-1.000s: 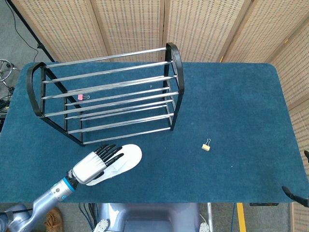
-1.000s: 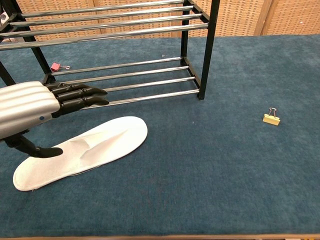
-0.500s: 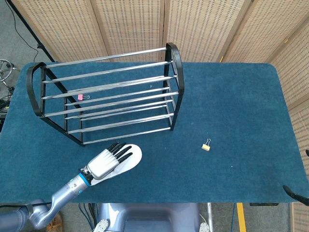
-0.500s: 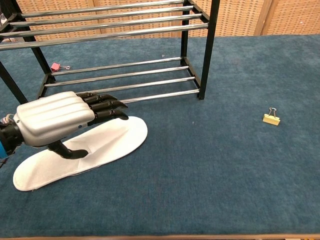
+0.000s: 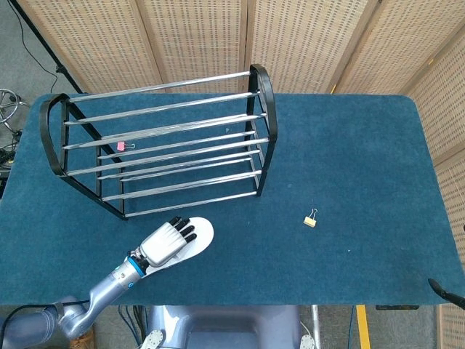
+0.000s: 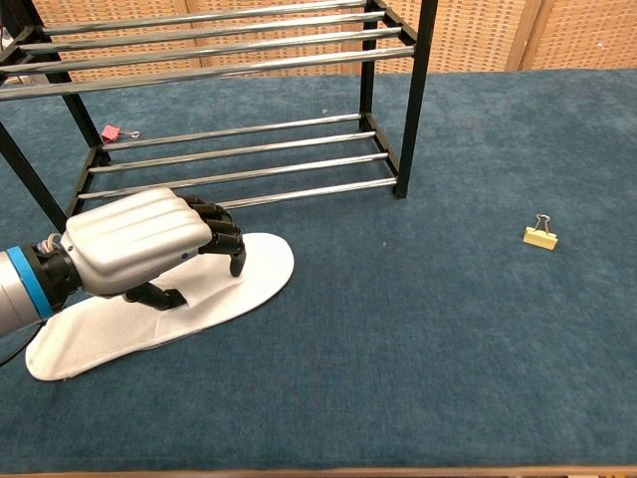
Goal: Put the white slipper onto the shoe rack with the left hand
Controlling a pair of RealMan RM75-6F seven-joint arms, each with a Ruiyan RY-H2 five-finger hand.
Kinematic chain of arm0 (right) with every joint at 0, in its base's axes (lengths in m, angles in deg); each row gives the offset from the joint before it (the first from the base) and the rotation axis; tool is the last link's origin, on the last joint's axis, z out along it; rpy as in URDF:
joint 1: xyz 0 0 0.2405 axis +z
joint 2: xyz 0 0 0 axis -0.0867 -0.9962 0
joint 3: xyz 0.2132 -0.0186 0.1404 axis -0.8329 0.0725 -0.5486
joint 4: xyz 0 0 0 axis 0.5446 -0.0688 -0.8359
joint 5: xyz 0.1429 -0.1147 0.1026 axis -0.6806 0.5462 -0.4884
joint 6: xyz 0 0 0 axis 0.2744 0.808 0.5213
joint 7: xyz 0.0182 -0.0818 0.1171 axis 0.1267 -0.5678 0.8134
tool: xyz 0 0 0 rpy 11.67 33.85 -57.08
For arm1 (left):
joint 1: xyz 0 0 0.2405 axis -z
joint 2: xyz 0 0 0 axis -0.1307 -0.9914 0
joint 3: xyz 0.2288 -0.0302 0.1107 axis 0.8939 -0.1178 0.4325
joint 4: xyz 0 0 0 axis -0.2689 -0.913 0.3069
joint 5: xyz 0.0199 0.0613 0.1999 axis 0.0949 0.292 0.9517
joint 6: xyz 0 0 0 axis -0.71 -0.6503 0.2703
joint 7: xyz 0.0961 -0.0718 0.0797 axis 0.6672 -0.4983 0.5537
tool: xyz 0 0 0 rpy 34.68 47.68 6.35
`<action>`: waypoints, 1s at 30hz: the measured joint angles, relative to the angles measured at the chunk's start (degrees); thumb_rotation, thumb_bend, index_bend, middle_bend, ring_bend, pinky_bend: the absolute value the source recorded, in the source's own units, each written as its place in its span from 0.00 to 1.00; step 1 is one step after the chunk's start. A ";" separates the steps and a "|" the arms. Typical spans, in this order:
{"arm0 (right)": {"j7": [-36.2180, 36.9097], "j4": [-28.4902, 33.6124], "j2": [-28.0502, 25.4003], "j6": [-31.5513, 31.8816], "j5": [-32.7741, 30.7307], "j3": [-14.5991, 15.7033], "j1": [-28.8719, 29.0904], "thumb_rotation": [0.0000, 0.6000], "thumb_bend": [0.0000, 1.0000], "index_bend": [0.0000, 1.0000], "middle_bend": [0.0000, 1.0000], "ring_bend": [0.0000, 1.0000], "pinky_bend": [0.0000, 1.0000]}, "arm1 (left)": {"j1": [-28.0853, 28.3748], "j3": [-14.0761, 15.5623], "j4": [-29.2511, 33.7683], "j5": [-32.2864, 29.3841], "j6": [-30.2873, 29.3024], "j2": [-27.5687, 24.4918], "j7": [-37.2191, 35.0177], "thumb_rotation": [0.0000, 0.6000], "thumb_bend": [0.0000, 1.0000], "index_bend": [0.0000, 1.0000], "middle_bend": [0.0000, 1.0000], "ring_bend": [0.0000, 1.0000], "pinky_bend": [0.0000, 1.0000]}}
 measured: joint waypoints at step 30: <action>-0.32 0.04 0.00 -0.65 -0.55 0.19 0.28 1.00 0.00 0.00 0.00 0.00 0.00 | 3.59 -1.63 -10.71 0.31 -13.45 5.16 -10.55 1.00 0.53 0.67 0.58 0.41 0.44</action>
